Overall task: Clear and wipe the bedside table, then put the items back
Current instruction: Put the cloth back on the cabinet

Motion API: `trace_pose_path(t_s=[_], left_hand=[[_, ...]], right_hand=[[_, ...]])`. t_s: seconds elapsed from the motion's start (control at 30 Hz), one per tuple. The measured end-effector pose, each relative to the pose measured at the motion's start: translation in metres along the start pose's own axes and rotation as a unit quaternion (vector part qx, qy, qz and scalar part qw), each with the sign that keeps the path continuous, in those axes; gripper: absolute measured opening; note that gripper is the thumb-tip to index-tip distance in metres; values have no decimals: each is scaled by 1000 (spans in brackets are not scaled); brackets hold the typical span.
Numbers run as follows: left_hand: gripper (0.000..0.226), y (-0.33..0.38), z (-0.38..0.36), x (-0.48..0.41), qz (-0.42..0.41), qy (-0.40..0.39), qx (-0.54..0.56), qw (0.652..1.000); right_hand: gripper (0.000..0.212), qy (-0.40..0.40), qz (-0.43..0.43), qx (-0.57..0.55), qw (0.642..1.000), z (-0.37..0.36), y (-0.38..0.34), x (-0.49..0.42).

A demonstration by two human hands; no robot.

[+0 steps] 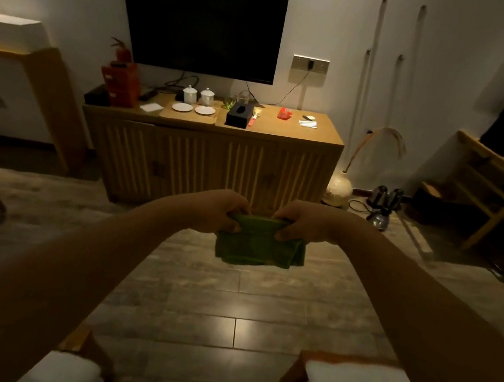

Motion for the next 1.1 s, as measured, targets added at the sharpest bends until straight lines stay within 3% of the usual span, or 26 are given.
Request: trace_pose_path(t_s=[0.2, 0.3, 0.57, 0.7, 0.9, 1.1], left_hand=[[17, -63, 52, -127, -9, 23, 7, 1000], [16, -104, 98, -215, -23, 67, 16, 997], [13, -156, 209, -439, -32, 90, 74, 993], [14, -168, 241, -544, -11, 119, 135, 984], [8, -191, 272, -713, 62, 168, 347, 921], [6, -211, 293, -854, 131, 204, 374, 895]], right_hand=[[19, 34, 17, -1, 999, 86, 50, -120], [19, 92, 30, -5, 995, 149, 74, -195], [14, 194, -7, -87, 977, 305, 158, -345], [16, 234, -33, -180, 955, 375, 217, -402], [11, 290, -41, -290, 911, 487, 326, -496], [2, 269, -59, -358, 892, 582, 416, -601]])
Point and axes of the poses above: each hand's wrist, its own x-axis away from the middle knuckle, its own z-axis out of the back of the hand, y = z × x, the point moved 7 cm from there along -x, towards the middle knuckle, and after that the axes turned 2 degrees about -x, right-handed, at the moved point
